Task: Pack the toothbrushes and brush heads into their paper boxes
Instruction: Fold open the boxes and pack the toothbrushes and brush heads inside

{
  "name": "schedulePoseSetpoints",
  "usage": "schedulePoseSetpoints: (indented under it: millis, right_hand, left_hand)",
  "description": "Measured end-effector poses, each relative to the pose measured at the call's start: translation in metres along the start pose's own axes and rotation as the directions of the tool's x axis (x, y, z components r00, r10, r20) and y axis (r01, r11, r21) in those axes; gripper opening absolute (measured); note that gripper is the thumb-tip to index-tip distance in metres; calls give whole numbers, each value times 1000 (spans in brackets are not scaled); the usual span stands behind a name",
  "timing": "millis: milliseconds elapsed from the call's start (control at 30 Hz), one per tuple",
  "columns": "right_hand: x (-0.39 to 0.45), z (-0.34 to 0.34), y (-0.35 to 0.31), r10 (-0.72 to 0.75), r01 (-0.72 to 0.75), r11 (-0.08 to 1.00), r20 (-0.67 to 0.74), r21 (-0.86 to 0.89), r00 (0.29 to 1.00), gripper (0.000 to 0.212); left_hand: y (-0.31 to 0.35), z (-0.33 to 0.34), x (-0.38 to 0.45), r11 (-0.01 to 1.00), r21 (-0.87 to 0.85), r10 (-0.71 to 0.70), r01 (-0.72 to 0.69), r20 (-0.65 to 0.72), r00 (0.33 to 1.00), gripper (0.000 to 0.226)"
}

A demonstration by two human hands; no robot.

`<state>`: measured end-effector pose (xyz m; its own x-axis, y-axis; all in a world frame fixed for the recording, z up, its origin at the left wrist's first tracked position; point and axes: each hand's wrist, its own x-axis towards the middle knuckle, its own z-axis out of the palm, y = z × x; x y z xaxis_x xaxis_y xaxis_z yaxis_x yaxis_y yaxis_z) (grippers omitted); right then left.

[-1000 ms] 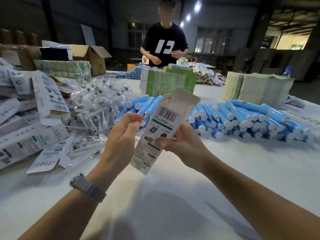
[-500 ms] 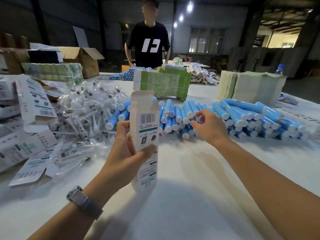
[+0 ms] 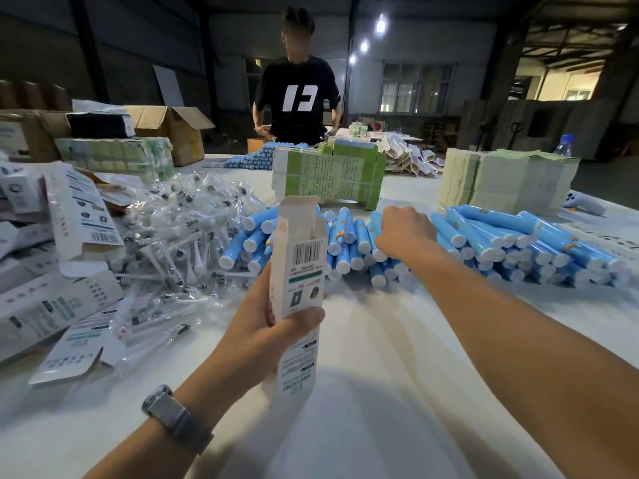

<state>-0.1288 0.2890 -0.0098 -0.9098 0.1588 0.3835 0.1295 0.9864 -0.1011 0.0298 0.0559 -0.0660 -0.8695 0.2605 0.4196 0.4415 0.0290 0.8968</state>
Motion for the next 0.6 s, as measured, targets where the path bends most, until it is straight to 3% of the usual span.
schedulePoseSetpoints:
  millis: [133, 233, 300, 400, 500, 600]
  right_hand:
    - [-5, -13, 11, 33, -49, 996, 203, 71, 979, 30]
    - [-18, -15, 18, 89, -197, 937, 346, 288, 934, 23]
    - [-30, -21, 17, 89, -343, 762, 436, 549, 896, 15]
    - [-56, -39, 7, -127, -454, 330, 515, 828, 848, 11]
    - [-83, -72, -15, -424, -352, 103, 361, 930, 831, 10]
    - [-104, -108, -32, -495, -171, -130, 86, 977, 865, 24]
  left_hand:
    - [3, 4, -1, 999, -29, -17, 16, -8, 1000, 59]
    - [1, 1, -1, 994, -72, -83, 81, -24, 996, 101]
    - [2, -2, -1, 986, -89, -141, 137, -36, 989, 105]
    - [6, -2, 1, 995, -30, -98, 96, -58, 994, 78]
    - [12, -2, 2, 999, 15, -51, 52, -69, 996, 81]
    - [12, -3, 3, 1000, 27, -10, 13, -90, 996, 90]
